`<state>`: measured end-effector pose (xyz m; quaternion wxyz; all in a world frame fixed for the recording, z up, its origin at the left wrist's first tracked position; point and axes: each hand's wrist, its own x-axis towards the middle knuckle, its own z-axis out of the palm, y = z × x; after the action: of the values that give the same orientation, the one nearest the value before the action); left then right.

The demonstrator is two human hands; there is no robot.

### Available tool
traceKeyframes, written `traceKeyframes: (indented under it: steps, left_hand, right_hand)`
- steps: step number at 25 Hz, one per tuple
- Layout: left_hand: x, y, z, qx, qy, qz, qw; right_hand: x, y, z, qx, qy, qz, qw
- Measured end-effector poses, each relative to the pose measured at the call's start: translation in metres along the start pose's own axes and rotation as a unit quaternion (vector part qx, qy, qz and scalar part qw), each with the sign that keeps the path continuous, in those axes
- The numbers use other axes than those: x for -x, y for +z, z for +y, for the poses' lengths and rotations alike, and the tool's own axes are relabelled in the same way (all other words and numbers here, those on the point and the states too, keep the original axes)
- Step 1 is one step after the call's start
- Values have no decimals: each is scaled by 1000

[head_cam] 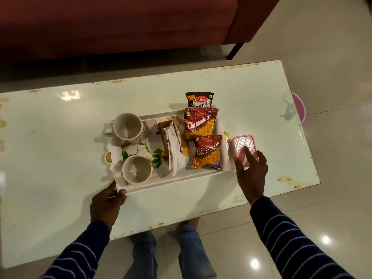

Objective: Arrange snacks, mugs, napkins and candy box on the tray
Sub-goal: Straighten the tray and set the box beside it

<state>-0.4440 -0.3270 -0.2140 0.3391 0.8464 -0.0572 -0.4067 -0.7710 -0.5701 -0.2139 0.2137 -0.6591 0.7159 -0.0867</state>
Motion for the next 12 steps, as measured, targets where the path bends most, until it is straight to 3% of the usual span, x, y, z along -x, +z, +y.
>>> traceKeyframes:
  steps: [6,10,12]
  left_hand:
    - [-2,-5,-1,-79,61,-2,995]
    - [5,-35,3,-88,57,80,991]
    - [16,-63,26,-147,89,118,978]
  right_hand:
    - [2,-5,-9,24,27,-5,999]
    - [24,-29,-25,20,30,30,999]
    - [32,-57,-45,17,5,27,999]
